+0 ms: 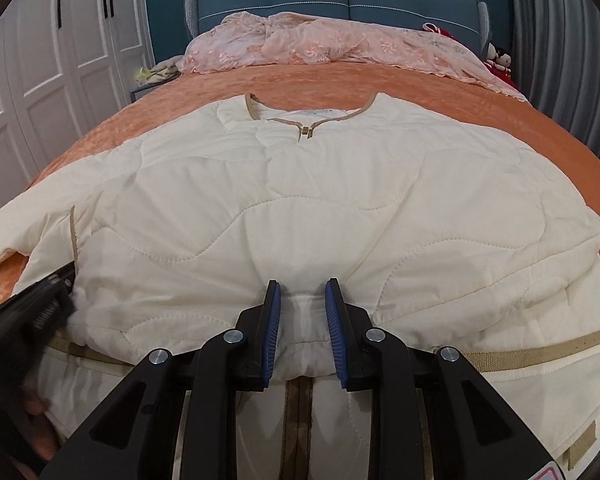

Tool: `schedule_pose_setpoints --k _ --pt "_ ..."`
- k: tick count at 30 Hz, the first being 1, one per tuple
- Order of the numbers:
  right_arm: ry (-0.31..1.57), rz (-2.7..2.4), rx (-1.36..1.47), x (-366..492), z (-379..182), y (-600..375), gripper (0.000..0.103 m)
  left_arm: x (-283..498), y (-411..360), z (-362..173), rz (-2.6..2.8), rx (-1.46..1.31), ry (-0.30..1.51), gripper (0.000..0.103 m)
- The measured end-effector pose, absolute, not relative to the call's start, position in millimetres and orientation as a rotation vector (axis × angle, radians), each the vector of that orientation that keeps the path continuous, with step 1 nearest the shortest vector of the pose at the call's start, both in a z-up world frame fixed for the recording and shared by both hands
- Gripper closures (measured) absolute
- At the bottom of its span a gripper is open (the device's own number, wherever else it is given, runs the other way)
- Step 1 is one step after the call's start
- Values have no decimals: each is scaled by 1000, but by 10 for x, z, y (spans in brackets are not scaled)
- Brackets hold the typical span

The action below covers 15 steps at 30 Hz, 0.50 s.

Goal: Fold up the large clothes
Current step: 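Lift the zipper edge with the left gripper and fold it over the body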

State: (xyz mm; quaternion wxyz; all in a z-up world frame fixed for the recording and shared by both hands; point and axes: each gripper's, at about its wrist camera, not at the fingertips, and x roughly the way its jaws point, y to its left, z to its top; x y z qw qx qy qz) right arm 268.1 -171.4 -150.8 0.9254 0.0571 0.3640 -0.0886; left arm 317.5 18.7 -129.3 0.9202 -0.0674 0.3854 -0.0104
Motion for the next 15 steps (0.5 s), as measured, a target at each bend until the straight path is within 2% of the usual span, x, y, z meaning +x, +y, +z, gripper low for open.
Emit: schedule_pose_setpoints --k 1,3,4,6,8,9,15 --pt "748 -181 120 2694 -1513 -1721 79 3158 259 -1264 -51 -187 797 78" --pt "750 -187 112 2703 -1503 -1704 79 3079 483 -1159 -117 -298 813 61" --pt "750 -192 103 2705 -1501 -1692 79 3016 613 -1074 -121 -322 809 56" --pt "750 -202 89 2714 -1500 -1666 79 2893 901 -883 -107 -326 777 53" --pt "750 -207 83 2719 -1498 -1656 79 2829 1304 -706 -56 -301 752 34" --pt "751 -208 83 2720 -1495 -1657 79 2832 1472 -664 -21 -289 752 21" --pt "750 -213 80 2719 -1498 -1642 79 3135 3010 -770 252 -393 861 19"
